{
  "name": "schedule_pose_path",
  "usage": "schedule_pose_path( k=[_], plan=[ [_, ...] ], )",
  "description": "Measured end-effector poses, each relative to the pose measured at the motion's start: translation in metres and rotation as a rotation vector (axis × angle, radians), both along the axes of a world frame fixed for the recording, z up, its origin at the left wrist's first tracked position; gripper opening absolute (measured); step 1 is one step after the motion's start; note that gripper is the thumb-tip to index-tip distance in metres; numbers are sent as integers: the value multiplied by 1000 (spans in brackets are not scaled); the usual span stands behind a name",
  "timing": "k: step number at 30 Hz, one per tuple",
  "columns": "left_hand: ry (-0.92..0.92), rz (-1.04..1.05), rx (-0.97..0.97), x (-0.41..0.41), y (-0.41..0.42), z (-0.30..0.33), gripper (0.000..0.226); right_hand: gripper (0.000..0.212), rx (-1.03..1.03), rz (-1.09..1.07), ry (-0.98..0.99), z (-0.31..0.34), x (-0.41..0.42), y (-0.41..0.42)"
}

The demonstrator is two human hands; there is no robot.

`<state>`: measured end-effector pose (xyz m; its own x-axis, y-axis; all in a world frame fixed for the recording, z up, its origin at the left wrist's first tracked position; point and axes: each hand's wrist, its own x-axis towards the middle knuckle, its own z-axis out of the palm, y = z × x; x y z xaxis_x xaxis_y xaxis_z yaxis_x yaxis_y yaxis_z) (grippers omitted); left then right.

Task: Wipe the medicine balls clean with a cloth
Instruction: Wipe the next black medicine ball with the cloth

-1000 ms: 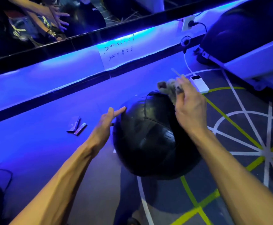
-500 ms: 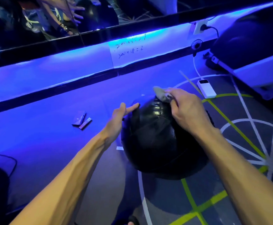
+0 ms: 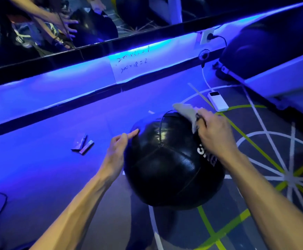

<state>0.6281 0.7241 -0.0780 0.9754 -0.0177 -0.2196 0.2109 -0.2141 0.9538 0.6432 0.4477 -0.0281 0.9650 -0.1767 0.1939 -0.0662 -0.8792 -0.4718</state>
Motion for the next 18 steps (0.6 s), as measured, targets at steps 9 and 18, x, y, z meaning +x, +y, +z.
schedule_pose_path(
  k=[9, 18],
  plan=[
    [-69, 16, 103, -1, 17, -17, 47, 47, -57, 560, -239, -35, -108, 60],
    [-233, -129, 180, 33, -2, 14, 44, 20, 607, -592, -163, -41, -133, -58]
  ],
)
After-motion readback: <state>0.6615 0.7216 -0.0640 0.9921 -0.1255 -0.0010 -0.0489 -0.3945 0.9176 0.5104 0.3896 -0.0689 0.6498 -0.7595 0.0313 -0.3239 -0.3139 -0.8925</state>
